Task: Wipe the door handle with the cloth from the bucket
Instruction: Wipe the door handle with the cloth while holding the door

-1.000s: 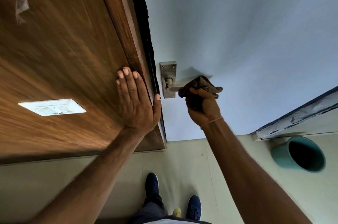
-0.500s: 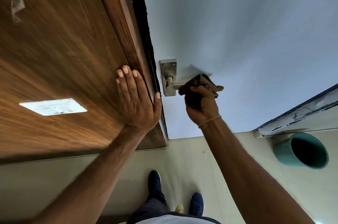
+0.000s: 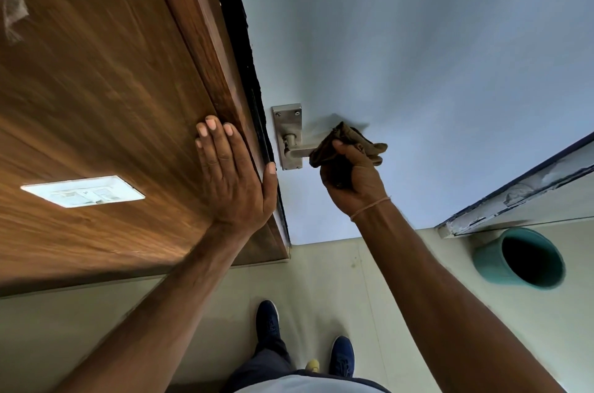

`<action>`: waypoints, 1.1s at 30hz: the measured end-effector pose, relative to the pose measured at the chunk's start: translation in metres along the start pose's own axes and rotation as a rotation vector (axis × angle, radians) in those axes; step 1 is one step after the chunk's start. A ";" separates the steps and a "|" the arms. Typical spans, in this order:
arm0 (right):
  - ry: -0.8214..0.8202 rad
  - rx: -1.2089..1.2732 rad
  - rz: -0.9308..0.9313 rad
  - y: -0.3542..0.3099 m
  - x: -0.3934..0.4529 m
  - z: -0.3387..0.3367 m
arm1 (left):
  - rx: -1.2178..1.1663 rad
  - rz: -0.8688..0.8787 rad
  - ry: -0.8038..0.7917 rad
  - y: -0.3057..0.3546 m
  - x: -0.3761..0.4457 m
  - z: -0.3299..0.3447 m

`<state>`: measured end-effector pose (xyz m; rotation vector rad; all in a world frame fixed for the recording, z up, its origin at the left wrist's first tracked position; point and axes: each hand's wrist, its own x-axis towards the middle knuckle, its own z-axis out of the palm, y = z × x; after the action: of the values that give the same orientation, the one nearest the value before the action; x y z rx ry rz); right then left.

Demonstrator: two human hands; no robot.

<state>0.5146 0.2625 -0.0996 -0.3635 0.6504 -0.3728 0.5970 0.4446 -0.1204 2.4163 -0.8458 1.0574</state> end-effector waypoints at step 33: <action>-0.359 -2.289 -1.275 -0.021 -0.006 0.015 | 0.009 -0.009 0.020 0.000 0.000 0.002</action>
<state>0.5151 0.2495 -0.0767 -3.0204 0.0826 -0.5651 0.5979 0.4433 -0.1216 2.4104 -0.8252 1.0821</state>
